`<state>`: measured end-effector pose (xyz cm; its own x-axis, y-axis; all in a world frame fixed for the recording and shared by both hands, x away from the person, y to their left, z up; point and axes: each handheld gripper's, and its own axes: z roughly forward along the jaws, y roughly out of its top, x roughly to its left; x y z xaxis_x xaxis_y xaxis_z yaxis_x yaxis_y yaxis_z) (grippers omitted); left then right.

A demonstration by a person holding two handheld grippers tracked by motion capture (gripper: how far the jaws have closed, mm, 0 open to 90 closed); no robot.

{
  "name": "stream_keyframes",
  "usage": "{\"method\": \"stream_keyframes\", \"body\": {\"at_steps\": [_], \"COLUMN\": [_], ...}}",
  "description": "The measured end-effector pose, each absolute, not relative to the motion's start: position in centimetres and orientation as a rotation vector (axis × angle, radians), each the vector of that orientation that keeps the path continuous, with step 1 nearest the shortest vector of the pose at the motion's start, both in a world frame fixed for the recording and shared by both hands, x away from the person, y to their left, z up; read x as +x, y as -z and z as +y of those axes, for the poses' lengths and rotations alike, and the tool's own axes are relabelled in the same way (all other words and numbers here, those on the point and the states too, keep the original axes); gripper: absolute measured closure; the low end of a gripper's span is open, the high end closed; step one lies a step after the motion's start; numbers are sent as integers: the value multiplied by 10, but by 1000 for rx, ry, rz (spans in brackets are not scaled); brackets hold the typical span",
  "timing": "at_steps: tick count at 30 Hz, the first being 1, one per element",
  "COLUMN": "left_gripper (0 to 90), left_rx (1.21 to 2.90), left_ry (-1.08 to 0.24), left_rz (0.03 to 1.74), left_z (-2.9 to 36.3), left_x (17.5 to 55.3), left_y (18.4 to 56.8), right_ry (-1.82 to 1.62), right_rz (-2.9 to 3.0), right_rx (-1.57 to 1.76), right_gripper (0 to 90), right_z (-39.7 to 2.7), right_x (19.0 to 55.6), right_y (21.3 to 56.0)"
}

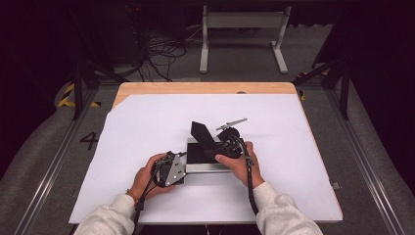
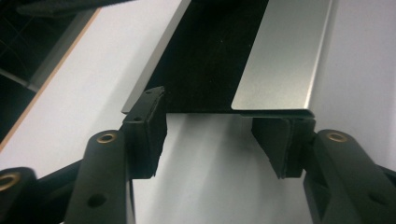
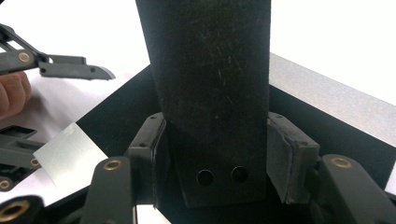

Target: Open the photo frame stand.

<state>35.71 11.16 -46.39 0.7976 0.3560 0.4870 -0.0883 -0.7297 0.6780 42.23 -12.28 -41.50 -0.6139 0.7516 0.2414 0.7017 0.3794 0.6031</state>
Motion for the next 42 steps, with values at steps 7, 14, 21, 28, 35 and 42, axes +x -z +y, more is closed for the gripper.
{"method": "stream_keyframes", "body": {"at_steps": [7,14,21,28,35,42], "left_gripper": [538,611,633,560,627,648], "left_rx": [2269,2246,2233,2226,2204,2173], "left_ry": [-797,-799,-753,-763,-762,-703], "left_rz": [130,134,156,141,105,160], "left_z": [108,113,115,108,104,111], "left_x": [354,357,360,358,357,362], "left_y": [462,457,456,457,452,446], "right_ry": [-1002,-972,-976,-951,-986,-1079], "right_rz": [2560,2568,2569,2595,2590,2588], "right_rx": [1360,1347,1345,1341,1360,1283], "right_gripper": [443,417,453,456,454,342], "right_z": [-120,-116,-120,-119,-114,-130], "right_x": [423,423,424,421,418,411], "right_y": [411,407,405,404,400,388]}}
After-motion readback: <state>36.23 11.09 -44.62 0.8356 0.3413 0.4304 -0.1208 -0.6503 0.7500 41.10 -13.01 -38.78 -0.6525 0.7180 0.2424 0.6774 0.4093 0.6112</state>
